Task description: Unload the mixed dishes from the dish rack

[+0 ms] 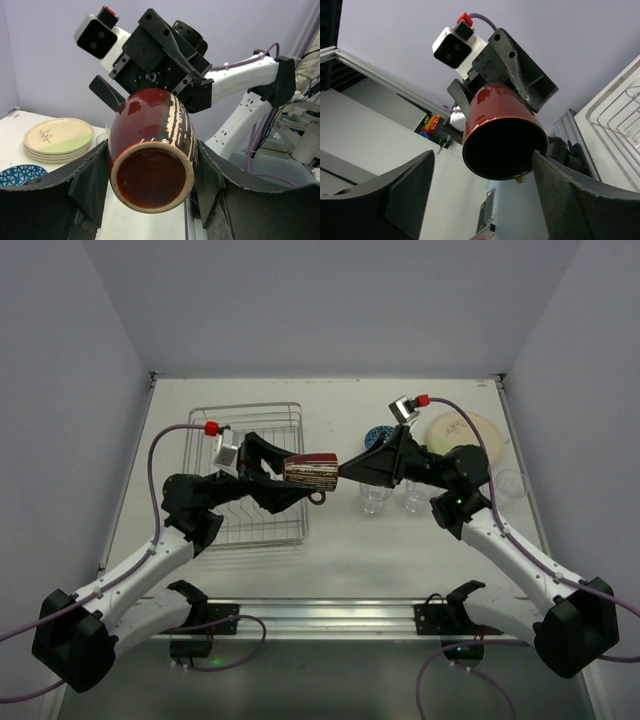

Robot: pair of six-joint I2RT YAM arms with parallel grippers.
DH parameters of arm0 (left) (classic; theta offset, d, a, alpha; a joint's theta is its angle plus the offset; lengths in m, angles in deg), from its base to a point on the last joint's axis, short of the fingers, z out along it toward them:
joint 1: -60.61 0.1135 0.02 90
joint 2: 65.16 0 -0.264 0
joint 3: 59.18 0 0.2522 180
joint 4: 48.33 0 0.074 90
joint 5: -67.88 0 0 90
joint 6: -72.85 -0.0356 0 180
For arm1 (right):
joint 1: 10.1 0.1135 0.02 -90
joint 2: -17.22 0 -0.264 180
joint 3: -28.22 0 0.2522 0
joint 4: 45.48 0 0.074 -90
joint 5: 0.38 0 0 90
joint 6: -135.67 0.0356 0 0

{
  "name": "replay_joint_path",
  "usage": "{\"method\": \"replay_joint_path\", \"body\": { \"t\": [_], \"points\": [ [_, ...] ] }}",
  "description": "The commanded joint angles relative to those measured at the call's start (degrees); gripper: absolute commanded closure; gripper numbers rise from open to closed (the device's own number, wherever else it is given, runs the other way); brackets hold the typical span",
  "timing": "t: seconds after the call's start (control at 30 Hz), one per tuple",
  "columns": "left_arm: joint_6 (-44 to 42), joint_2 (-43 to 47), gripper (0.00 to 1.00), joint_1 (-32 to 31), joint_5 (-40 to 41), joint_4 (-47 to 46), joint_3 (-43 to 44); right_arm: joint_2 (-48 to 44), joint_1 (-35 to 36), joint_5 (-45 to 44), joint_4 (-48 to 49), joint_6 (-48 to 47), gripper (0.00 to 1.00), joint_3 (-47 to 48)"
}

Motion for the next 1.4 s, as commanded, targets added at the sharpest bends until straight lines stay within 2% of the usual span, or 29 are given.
{"method": "replay_joint_path", "body": {
  "t": [0.0,0.17,0.23,0.37,0.4,0.47,0.5,0.53,0.57,0.6,0.7,0.73,0.77,0.8,0.83,0.93,1.0,1.1,1.17,1.2,1.23,1.3,1.37],
  "points": [
    [-1.7,-0.5,1.00,-0.7,-1.2,-5.9,0.1,0.6,2.0,-1.5,2.8,-0.5,0.23,3.7],
    [-2.3,-1.3,1.00,-0.8,-0.9,-5.7,-0.2,1.2,5.5,-2.3,2.0,-2.7,0.36,4.7],
    [-2.4,-1.7,1.00,-0.8,-1.3,-5.7,-0.1,1.7,6.2,-2.9,1.6,-3.2,0.45,4.9],
    [-2.9,-2.3,1.00,-0.9,-2.2,-5.7,0.0,3.1,7.8,-3.6,1.8,-2.9,0.51,5.3],
    [-3.0,-2.3,1.00,-1.0,-2.6,-5.8,0.0,3.3,8.0,-3.8,1.9,-2.9,0.57,5.4],
    [-3.6,-2.1,1.00,-1.0,-2.9,-5.8,-0.1,3.9,8.3,-4.0,2.1,-2.6,0.64,5.4],
    [-3.6,-1.9,1.00,-1.1,-2.7,-5.8,-0.1,4.1,8.3,-4.1,2.3,-2.5,0.74,5.4],
    [-3.8,-1.7,1.00,-1.0,-2.8,-5.8,-0.3,4.2,8.3,-4.4,2.2,-2.6,0.81,5.3],
    [-3.8,-1.6,1.00,-1.1,-2.7,-5.8,-0.4,4.2,8.3,-4.5,2.2,-2.6,0.95,5.1],
    [-4.0,-1.5,1.00,-1.0,-2.5,-5.4,-0.4,4.2,8.3,-4.6,2.1,-2.8,1.00,5.1],
    [-5.8,-0.8,1.00,-1.0,-1.6,-2.4,0.0,3.6,8.3,-5.0,-0.4,-4.8,1.00,5.5],
    [-7.1,-0.5,0.84,-1.0,-0.9,-1.2,0.1,3.2,8.3,-5.1,-1.3,-5.4,1.00,5.5],
    [-7.9,-0.1,0.63,-1.0,0.0,2.3,0.6,2.5,8.3,-5.1,-2.3,-6.3,1.00,5.9],
    [-8.9,1.1,0.19,-1.1,2.6,4.7,1.0,1.9,8.3,-5.2,-5.7,-9.2,1.00,6.2],
    [-11.3,1.7,0.01,-1.1,4.0,7.0,1.4,1.3,8.1,-5.7,-8.2,-11.1,1.00,6.6],
    [-15.8,4.9,0.00,-1.0,12.6,19.0,3.8,-1.8,7.9,-10.1,-21.7,-21.8,1.00,8.8],
    [-17.1,7.7,0.00,-1.1,19.2,30.8,7.5,-3.4,7.8,-16.5,-32.5,-30.7,1.00,11.0],
    [-17.4,11.2,0.00,-1.1,34.8,44.3,12.5,-5.6,7.8,-22.7,-44.2,-39.6,1.00,14.2],
    [-16.7,12.7,0.00,-1.1,42.0,54.3,15.9,-5.9,7.8,-27.3,-49.0,-43.0,1.00,16.3],
    [-16.4,13.9,0.00,-1.0,50.1,58.6,17.2,-5.6,7.8,-28.9,-53.6,-45.9,1.00,17.0],
    [-15.7,14.3,0.00,-1.0,54.0,61.7,18.2,-4.6,7.8,-31.4,-55.8,-46.9,1.00,18.2],
    [-16.0,15.5,0.00,-1.0,61.3,69.5,21.0,-3.2,7.9,-32.7,-62.6,-50.5,1.00,19.9],
    [-17.8,16.0,0.00,-1.0,64.2,74.8,23.1,-1.1,8.5,-37.2,-68.1,-53.0,1.00,22.8]
  ]
}}
